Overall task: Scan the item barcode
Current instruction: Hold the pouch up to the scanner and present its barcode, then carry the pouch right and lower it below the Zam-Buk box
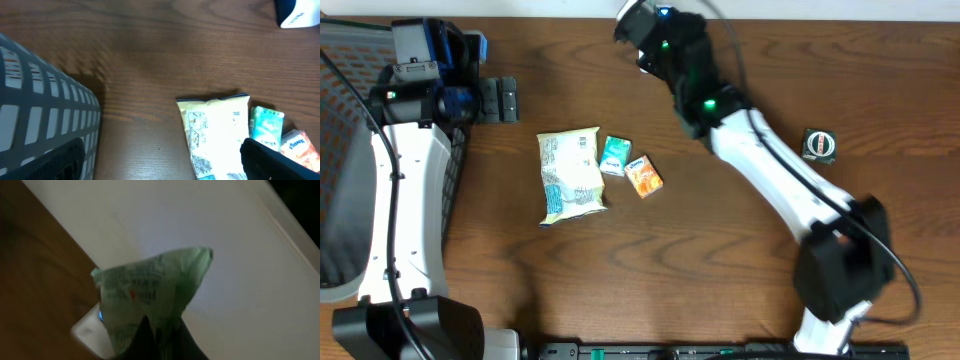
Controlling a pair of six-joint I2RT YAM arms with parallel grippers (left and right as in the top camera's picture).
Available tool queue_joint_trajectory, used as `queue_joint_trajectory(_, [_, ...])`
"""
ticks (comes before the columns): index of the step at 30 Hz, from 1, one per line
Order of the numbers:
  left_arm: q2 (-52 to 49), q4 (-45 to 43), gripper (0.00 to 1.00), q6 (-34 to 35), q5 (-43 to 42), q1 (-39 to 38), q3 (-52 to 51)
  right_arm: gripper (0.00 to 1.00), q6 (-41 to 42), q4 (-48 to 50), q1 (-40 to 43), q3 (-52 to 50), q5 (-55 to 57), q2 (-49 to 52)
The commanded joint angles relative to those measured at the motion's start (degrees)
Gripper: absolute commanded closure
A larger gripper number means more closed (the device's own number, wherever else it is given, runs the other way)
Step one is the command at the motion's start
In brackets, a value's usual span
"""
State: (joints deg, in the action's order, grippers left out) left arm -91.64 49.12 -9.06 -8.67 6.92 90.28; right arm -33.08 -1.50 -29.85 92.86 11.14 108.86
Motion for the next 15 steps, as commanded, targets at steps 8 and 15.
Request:
queue_joint_trajectory(8, [-0.1,0.1,0.02,-0.8,0.3,-0.1,0.7,0.99,45.3,-31.4,9.6,0.4,-8.3,-10.0])
queue_joint_trajectory(15, [-0.1,0.1,0.02,-0.8,0.3,-0.1,0.7,0.99,52.4,-48.3,20.8,-0.2,-12.0,-6.2])
